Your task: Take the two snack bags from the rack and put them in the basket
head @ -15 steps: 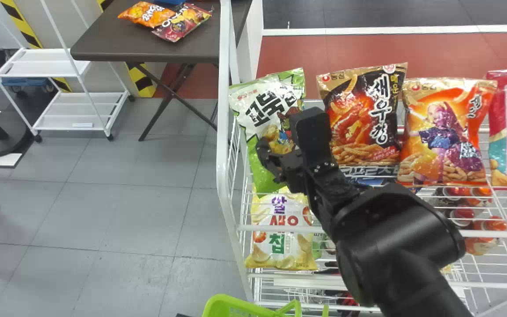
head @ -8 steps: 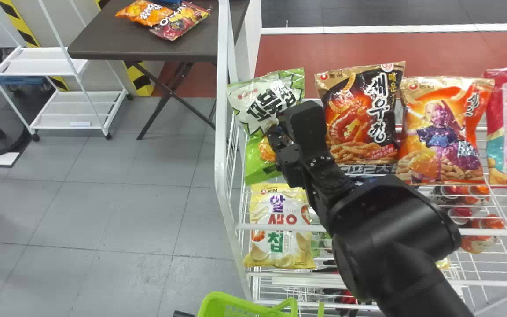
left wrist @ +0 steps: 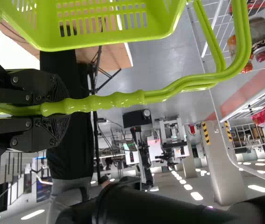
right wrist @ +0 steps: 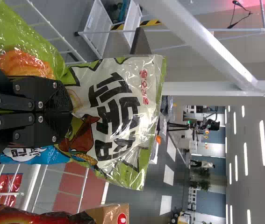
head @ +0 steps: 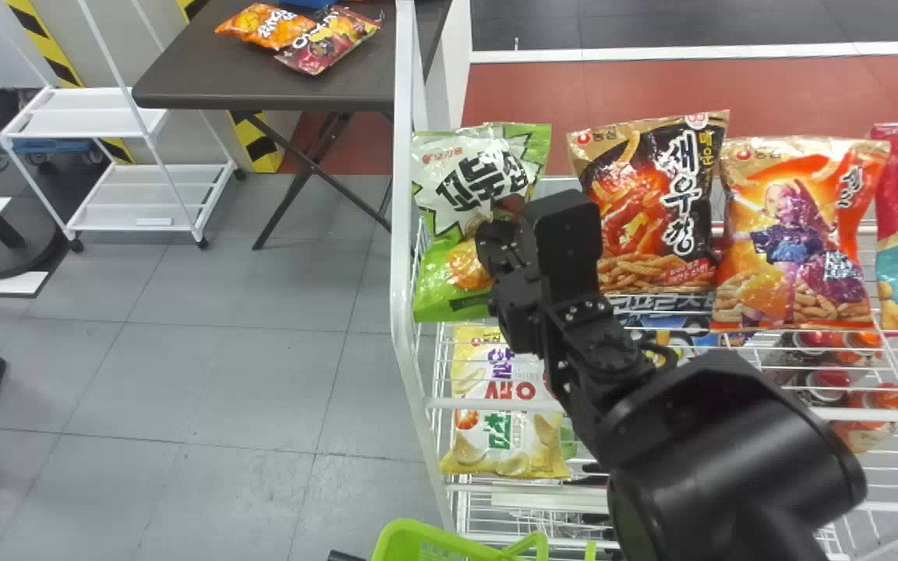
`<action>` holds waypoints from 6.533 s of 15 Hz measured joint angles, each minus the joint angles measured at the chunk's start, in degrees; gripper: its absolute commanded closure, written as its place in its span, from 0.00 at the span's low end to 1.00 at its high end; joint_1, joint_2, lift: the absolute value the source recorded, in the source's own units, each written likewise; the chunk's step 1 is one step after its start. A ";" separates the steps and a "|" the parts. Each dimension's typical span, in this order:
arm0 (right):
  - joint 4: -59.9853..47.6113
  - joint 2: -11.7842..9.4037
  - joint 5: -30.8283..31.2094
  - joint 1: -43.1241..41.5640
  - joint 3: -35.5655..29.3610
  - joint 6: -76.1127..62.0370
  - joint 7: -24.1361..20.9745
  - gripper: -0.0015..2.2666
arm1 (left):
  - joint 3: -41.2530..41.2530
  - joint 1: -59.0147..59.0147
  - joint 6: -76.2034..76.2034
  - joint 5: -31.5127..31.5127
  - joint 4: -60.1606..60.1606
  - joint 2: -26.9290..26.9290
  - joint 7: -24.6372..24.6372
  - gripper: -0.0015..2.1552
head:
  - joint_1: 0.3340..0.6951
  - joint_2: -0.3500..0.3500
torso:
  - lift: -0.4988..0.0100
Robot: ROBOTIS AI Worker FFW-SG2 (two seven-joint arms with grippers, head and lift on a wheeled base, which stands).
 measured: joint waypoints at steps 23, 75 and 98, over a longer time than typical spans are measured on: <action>-52.61 -30.83 -5.43 39.18 -18.61 42.91 -3.38 0.99 | 1.58 -3.79 -0.73 0.20 0.59 -4.93 2.96 0.87 | 1.00 0.00 | 0.96; -27.98 -17.66 -17.63 26.14 -33.47 3.78 1.41 0.03 | -2.72 -1.46 3.43 -3.58 -5.93 -4.58 4.92 0.87 | 1.00 0.00 | 0.96; 2.24 -12.55 -10.64 -0.70 -25.16 5.91 2.18 0.98 | -3.57 -2.75 8.12 -5.52 -4.55 -4.05 5.35 0.87 | 1.00 0.00 | 0.96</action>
